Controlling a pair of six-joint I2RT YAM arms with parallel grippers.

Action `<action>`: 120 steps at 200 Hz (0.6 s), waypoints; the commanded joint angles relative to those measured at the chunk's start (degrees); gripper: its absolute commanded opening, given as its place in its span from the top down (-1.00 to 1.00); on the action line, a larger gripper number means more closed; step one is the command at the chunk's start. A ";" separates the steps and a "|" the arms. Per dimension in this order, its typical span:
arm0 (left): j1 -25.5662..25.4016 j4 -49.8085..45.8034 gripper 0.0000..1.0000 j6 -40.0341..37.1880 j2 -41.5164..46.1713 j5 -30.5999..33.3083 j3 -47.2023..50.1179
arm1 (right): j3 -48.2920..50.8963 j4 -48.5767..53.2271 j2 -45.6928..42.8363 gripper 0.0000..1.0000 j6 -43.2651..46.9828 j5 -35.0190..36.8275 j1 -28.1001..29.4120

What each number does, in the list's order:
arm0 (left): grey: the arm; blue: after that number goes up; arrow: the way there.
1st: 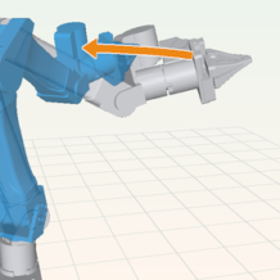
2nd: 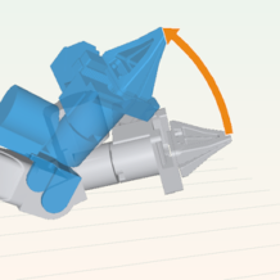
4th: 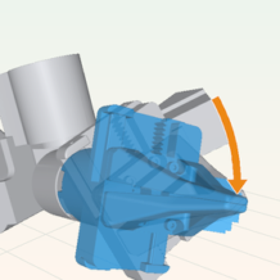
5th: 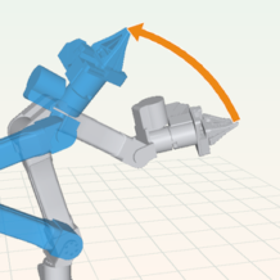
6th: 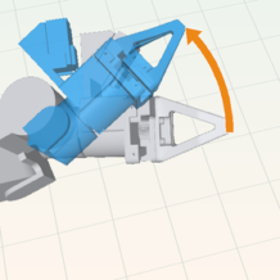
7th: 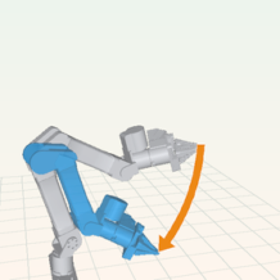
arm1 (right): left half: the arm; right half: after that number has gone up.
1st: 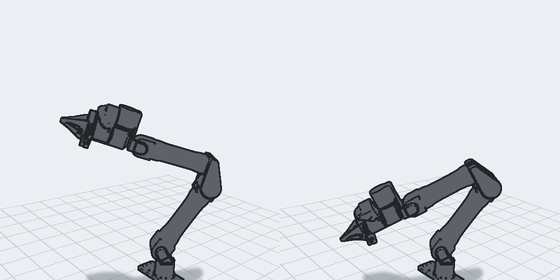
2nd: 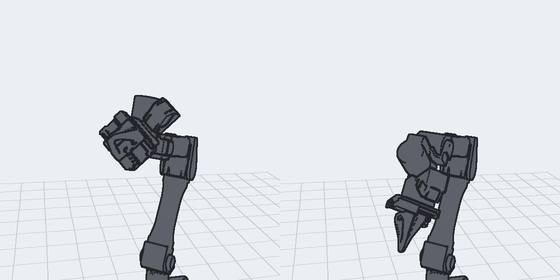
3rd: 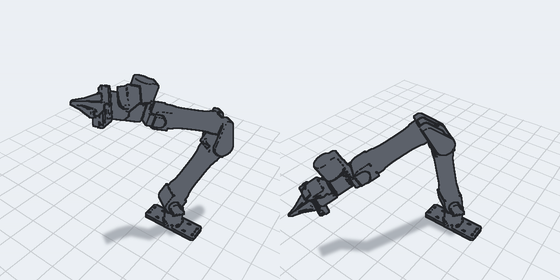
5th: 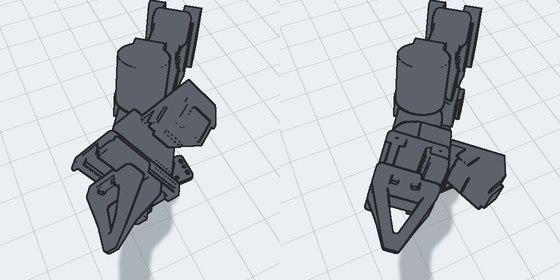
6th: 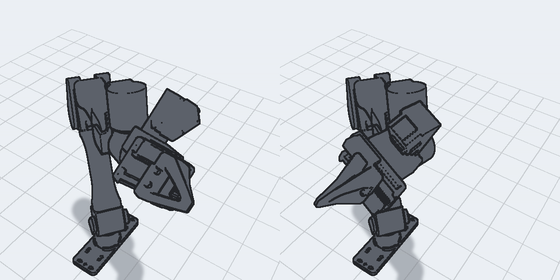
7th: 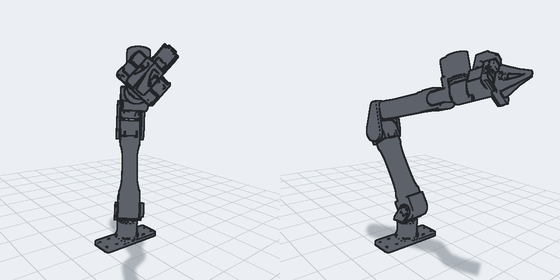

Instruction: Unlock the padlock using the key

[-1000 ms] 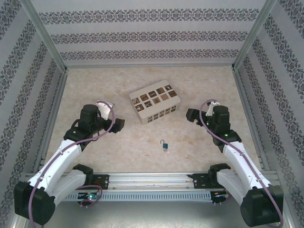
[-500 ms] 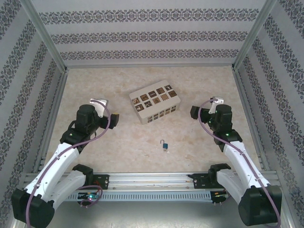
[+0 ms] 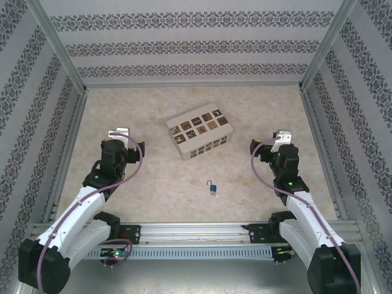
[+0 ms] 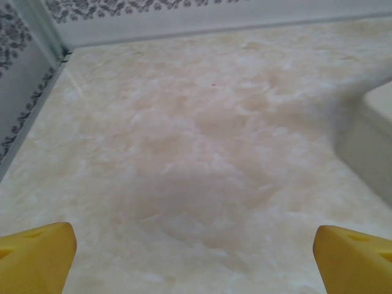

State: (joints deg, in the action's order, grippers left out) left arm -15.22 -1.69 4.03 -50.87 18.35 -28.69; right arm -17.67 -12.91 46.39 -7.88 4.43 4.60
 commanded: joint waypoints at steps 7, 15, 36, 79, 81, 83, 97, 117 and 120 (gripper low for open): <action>1.26 11.64 -0.99 -3.58 -3.58 5.58 2.30 | 1.31 -5.14 2.56 -0.97 4.18 3.36 -0.56; 1.34 15.63 -0.99 -3.89 -4.42 5.64 4.18 | 1.03 -5.41 3.97 -0.97 4.14 3.38 -0.57; 1.46 26.47 -0.99 -4.12 -7.06 5.89 9.30 | 0.61 -7.05 8.12 -0.97 4.08 3.20 -0.71; 2.17 34.23 -0.99 -6.08 -13.31 8.01 12.08 | 1.96 -18.88 17.18 -0.97 4.16 1.95 -1.43; 2.29 34.33 -0.99 -6.17 -13.45 8.02 12.08 | 1.90 -19.36 17.69 -0.97 4.12 1.85 -1.46; 2.37 34.44 -0.99 -6.17 -13.68 8.06 12.08 | 1.84 -19.84 18.10 -0.97 4.10 1.78 -1.49; 3.00 35.20 -0.99 -6.39 -14.95 8.04 12.08 | 0.89 -21.17 20.08 -0.97 4.89 0.14 -1.61; 4.15 36.52 -0.99 -6.41 -16.31 7.27 12.30 | 2.08 -29.39 23.40 -0.97 4.87 -1.26 -1.89; 4.27 36.75 -0.99 -6.41 -16.54 7.23 12.33 | 2.11 -30.62 23.85 -0.97 4.97 -1.56 -1.88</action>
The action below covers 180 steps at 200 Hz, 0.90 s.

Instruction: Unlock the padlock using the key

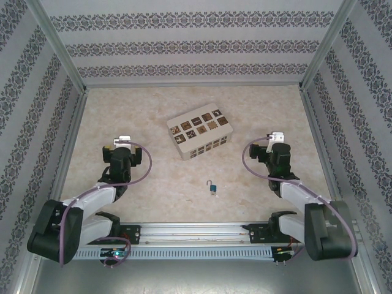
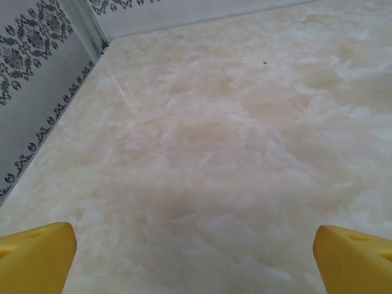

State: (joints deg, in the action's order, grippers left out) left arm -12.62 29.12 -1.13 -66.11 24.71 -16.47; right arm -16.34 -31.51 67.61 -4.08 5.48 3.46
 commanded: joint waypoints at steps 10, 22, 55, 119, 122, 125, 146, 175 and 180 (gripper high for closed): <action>2.20 6.90 -0.99 -1.37 -2.04 0.53 0.29 | 0.89 -14.94 4.12 -0.97 1.37 -3.25 -0.91; 2.66 6.91 -0.99 -1.44 -2.28 0.05 0.12 | 0.94 -17.80 5.82 -0.97 2.18 -4.04 -0.93; 4.35 7.19 -0.99 -1.45 -2.39 -1.40 0.12 | 1.32 -24.88 10.72 -0.97 3.87 -4.90 -1.65; 6.47 6.99 -0.99 -2.37 -3.17 -3.21 -0.39 | 0.47 -32.92 20.43 -0.97 3.16 -7.10 -2.71; 6.57 7.02 -0.99 -2.43 -3.29 -3.32 -0.47 | 0.19 -31.90 20.20 -0.97 3.12 -7.22 -2.82; 6.60 7.00 -0.99 -2.47 -3.44 -3.52 -0.55 | -0.07 -31.20 20.07 -0.97 2.97 -7.37 -2.97; 6.99 7.98 -0.99 -3.06 -4.39 -4.36 -0.76 | -2.69 -27.44 20.61 -0.97 1.34 -7.28 -3.92; 7.34 11.70 -0.99 -3.88 -6.33 -7.31 -0.58 | -4.96 -23.42 20.25 -0.97 0.85 -6.67 -4.26; 7.35 12.67 -0.99 -3.93 -6.78 -7.94 -0.54 | -4.93 -23.72 20.34 -0.97 0.83 -6.70 -4.30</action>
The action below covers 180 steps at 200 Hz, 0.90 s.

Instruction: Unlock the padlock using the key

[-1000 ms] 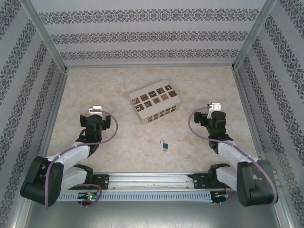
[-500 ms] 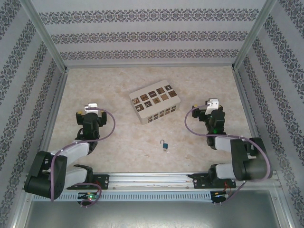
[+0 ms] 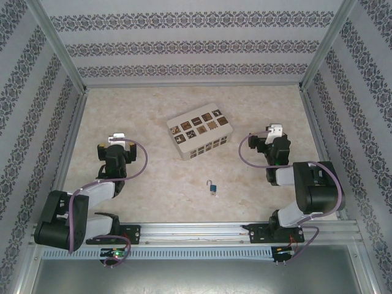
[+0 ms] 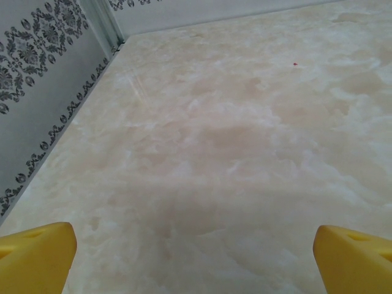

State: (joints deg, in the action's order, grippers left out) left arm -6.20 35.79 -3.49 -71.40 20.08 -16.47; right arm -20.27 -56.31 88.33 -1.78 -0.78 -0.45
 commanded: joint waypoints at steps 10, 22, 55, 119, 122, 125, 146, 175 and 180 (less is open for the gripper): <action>1.01 8.55 -0.99 -1.52 -2.77 -4.96 -0.32 | -1.08 1.62 -0.53 -0.97 -1.39 -0.45 -0.34; 1.10 12.22 -0.99 -1.44 -4.49 -6.91 -0.02 | -1.09 1.56 -0.53 -0.97 -1.39 -0.45 -0.39; 1.23 17.16 -0.99 -0.25 -8.04 -11.42 -0.53 | -0.92 1.38 -0.62 -0.97 -1.29 -0.45 -0.34; 1.63 39.69 -0.99 -0.35 -21.69 -15.28 4.10 | -1.00 1.47 -0.62 -0.97 -1.21 -0.06 -0.17; 1.69 41.03 -0.99 -0.51 -22.47 -15.33 4.23 | -1.00 1.47 -0.61 -0.97 -1.14 -0.05 -0.17; 1.71 42.44 -0.99 -0.67 -23.08 -15.26 4.44 | -1.00 1.47 -0.62 -0.97 -1.17 -0.03 -0.21; 1.94 41.82 -0.99 -0.07 -22.12 -15.51 5.00 | -1.01 1.56 -0.61 -0.97 -1.03 0.22 0.00; 2.39 38.66 -0.99 -0.04 -21.65 -16.56 3.31 | -1.08 1.56 -0.62 -0.97 -0.96 0.38 0.18; 2.46 37.07 -0.99 0.12 -21.39 -16.64 2.62 | -1.05 1.56 -0.62 -0.97 -0.86 0.41 0.18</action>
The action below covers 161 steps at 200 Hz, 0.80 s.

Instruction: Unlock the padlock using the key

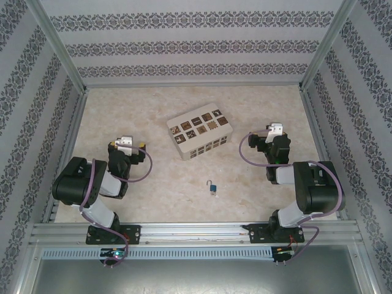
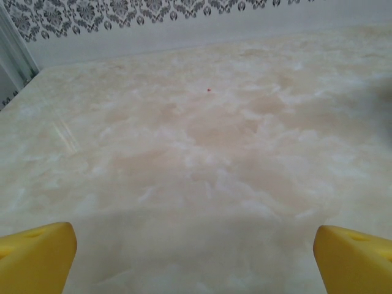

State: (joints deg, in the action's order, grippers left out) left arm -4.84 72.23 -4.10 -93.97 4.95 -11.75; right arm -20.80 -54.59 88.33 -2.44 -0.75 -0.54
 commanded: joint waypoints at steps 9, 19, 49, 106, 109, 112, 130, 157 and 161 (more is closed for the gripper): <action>1.47 -3.11 -0.99 1.16 1.71 -1.61 -3.84 | -0.56 -0.17 -0.62 -0.97 -0.21 0.43 0.26; 2.13 -8.93 -0.99 1.94 2.25 -1.77 -6.57 | -0.56 -0.08 -0.60 -0.97 -0.29 0.49 0.35; 5.48 -16.79 -0.99 4.68 2.42 -6.37 -10.14 | -0.56 -0.08 -0.62 -0.97 -0.05 0.58 0.45; 5.46 -16.93 -0.99 4.72 2.57 -5.80 -10.06 | -0.65 -0.04 -0.63 -0.97 -0.02 0.62 0.46; 5.50 -16.90 -0.99 4.72 2.54 -5.83 -10.05 | -0.65 0.05 -0.62 -0.97 -0.02 0.63 0.51; 5.46 -16.95 -0.99 4.76 2.55 -5.83 -10.09 | -0.65 0.05 -0.62 -0.97 -0.06 0.60 0.53; 5.46 -16.95 -0.99 4.73 2.52 -5.83 -10.05 | -0.65 0.10 -0.61 -0.97 -0.03 0.65 0.47; 5.46 -17.06 -0.99 4.72 2.57 -5.83 -10.12 | -0.65 0.10 -0.58 -0.97 0.05 0.64 0.54; 5.48 -17.03 -0.99 4.76 2.57 -5.83 -10.14 | -0.73 0.18 -0.47 -0.97 0.06 0.58 0.53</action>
State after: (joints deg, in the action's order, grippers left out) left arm 0.19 56.01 0.03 -91.92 -0.03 -22.00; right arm -20.80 -54.54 88.33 -2.42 -0.73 -0.49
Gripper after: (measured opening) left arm 0.993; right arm 0.985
